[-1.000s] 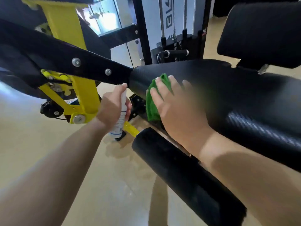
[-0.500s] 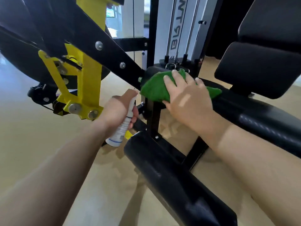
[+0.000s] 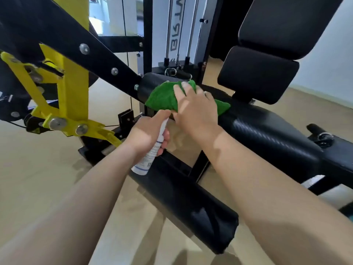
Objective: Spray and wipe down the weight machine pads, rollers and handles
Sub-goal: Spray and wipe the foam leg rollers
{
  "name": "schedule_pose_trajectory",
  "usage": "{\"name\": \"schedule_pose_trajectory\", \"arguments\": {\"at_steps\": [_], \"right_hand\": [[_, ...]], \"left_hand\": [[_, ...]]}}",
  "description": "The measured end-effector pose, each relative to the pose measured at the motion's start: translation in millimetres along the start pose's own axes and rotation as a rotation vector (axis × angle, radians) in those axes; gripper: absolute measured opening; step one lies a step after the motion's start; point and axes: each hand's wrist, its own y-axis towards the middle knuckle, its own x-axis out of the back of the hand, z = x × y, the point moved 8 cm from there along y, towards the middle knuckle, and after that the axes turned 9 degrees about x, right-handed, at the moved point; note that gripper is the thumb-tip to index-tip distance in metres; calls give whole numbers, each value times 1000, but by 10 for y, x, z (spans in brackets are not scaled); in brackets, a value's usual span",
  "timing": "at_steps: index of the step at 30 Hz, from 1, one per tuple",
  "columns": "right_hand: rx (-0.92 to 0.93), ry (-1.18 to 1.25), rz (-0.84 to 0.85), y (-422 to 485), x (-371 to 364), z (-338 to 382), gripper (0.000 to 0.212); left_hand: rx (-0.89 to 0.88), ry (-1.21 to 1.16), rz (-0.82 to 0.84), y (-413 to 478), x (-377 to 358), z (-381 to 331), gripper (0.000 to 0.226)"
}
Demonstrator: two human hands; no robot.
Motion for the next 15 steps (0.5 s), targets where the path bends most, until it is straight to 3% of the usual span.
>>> {"name": "schedule_pose_trajectory", "arguments": {"at_steps": [5,8,15], "right_hand": [[-168,-117,-136,-1358,345,-825,72],[-252,-169,-181,-1780,425,-1063,67],[-137,-92,-175,-998,211,-702,58]], "left_hand": [[-19,155,218,-121,-552,38,64],[-53,122,295,-166,-867,19,65],[-69,13,270,-91,-982,-1,66]]}}
